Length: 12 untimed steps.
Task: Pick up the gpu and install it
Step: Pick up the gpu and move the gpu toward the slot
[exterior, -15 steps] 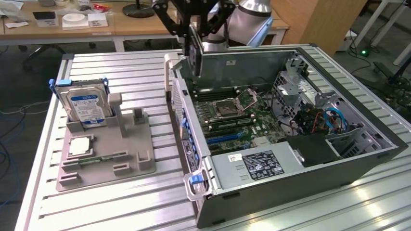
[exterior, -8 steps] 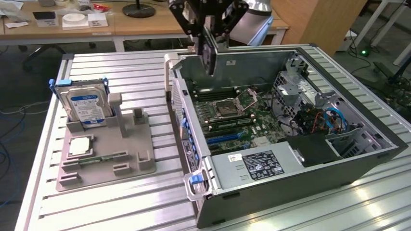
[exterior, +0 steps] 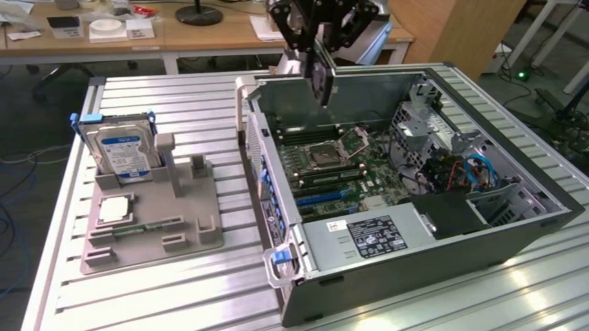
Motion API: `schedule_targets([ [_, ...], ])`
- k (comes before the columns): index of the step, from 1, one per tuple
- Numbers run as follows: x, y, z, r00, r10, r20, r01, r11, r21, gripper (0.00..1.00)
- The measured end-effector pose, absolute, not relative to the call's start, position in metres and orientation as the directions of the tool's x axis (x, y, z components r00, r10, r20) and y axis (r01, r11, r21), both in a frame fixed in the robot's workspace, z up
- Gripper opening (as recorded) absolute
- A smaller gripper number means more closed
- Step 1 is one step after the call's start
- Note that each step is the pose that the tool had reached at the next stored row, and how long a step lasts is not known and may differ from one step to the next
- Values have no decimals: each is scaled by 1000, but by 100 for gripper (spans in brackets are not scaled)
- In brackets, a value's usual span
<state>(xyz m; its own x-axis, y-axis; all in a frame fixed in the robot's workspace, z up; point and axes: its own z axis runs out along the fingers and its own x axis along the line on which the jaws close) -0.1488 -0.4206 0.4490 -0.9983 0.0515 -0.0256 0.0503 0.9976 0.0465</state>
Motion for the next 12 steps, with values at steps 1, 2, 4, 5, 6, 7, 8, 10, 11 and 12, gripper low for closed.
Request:
schedule_targets([
  [1, -145, -421, 449, -998, 52, -26, 50, 998, 47, 28],
  [2, -141, -421, 449, -998, 52, -26, 51, 998, 47, 28],
  [4, -135, -421, 449, -998, 52, -26, 50, 998, 47, 28],
  [5, -131, -421, 449, -998, 51, -26, 50, 998, 46, 28],
  [6, -128, -421, 449, -998, 52, -26, 50, 998, 47, 28],
  [7, -124, -421, 449, -998, 52, -26, 51, 998, 47, 28],
  [8, -121, -421, 449, -998, 52, -26, 50, 998, 47, 28],
  [10, -115, -421, 449, -998, 52, -26, 50, 998, 47, 28],
  [11, -112, -420, 449, -998, 52, -26, 50, 998, 47, 28],
  [12, -110, -420, 449, -998, 51, -26, 50, 998, 47, 28],
])
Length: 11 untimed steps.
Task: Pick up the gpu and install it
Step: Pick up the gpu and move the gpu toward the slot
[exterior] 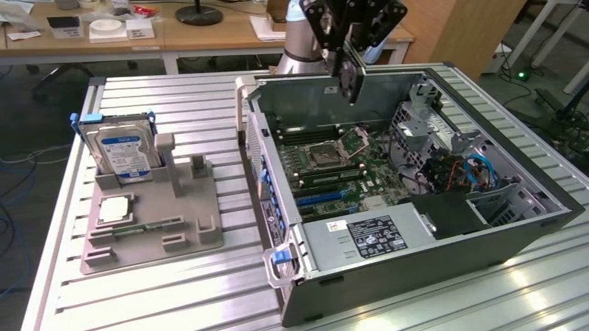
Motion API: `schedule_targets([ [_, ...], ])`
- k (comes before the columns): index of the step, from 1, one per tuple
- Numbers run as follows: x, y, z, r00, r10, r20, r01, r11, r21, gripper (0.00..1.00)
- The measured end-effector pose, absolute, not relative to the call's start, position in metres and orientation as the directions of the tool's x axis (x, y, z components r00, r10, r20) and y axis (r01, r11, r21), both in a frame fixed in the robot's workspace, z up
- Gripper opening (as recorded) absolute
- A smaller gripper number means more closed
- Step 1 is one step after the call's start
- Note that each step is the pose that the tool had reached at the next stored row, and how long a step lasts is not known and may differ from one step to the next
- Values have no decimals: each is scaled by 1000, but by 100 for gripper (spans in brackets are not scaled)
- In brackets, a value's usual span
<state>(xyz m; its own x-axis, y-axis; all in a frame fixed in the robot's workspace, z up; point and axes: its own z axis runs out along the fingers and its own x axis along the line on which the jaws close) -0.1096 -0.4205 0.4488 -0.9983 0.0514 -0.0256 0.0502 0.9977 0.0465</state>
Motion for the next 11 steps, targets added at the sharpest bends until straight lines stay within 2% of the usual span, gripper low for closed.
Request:
schedule_targets([
  [11, -80, -420, 449, -999, 36, -26, 35, 998, 49, 28],
])
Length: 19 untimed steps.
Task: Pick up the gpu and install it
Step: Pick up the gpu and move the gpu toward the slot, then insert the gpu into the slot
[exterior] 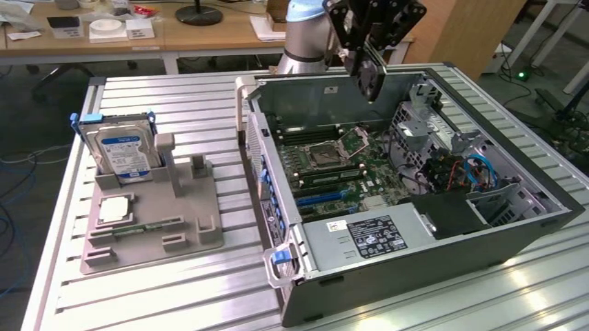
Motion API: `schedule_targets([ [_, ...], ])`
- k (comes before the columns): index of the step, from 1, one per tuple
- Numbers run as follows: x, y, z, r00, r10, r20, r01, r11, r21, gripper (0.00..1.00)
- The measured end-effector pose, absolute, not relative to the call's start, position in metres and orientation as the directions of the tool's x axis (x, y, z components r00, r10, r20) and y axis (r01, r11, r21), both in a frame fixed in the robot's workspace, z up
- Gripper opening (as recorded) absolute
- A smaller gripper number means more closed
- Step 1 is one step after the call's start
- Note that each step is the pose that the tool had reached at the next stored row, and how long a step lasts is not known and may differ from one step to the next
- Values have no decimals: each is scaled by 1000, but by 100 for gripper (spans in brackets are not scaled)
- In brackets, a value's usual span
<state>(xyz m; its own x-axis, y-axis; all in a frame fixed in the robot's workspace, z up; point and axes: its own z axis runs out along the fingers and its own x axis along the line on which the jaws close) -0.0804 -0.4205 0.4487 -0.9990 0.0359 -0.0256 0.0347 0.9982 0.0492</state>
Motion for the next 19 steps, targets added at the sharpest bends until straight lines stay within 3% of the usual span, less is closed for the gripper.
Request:
schedule_targets([
  [19, -65, -420, 449, -999, 36, -26, 35, 998, 49, 28],
])
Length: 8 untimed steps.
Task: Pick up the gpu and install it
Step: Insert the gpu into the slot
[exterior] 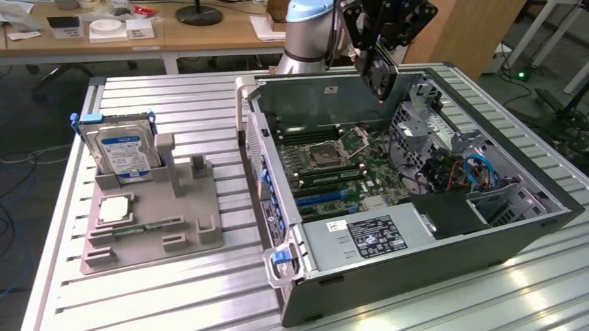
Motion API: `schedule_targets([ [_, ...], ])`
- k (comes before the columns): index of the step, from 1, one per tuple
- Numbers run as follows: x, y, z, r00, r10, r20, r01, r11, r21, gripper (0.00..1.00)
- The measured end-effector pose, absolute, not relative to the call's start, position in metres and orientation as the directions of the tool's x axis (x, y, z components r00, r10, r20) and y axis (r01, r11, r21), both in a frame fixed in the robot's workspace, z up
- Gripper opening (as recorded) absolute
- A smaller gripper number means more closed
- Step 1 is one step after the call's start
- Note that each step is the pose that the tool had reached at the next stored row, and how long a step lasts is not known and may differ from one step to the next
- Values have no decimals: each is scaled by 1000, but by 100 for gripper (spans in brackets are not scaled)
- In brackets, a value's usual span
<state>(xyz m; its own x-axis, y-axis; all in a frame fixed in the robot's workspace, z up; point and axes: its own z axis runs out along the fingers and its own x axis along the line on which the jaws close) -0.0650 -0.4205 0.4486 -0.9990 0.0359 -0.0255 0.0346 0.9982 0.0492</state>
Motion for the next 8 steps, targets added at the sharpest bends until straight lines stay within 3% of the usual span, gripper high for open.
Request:
schedule_targets([
  [8, -65, -420, 449, -1000, -9, -26, -10, 999, 49, 28],
])
